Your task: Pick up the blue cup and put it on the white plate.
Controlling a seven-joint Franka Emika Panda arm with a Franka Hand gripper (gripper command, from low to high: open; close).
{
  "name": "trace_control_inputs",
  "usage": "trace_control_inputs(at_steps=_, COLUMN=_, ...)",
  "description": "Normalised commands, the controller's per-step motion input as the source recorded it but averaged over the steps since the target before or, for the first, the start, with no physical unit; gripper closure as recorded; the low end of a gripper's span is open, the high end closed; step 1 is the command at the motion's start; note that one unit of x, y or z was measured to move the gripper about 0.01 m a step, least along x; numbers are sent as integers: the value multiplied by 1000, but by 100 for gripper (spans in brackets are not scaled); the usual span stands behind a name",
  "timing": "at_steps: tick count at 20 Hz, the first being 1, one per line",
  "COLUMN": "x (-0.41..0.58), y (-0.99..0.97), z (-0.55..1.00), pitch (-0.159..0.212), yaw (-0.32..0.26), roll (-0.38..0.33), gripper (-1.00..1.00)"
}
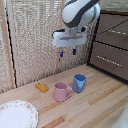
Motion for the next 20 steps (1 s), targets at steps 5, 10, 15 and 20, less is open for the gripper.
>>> trace_control_inputs(at_steps=5, x=-307, y=-623, z=-171, pitch=0, yaw=-73, roll=48, gripper=-100)
trace_control_inputs(at_steps=10, x=-83, y=-841, z=-198, pitch=-15, yaw=-80, roll=87, gripper=-100)
trace_control_inputs(at_steps=15, x=-19, y=-637, z=-240, pitch=-47, yaw=-54, roll=57, gripper=-100)
trace_control_inputs(at_steps=20, x=-44, y=-67, z=-365, pitch=-19, yaw=-32, roll=-39, gripper=-100)
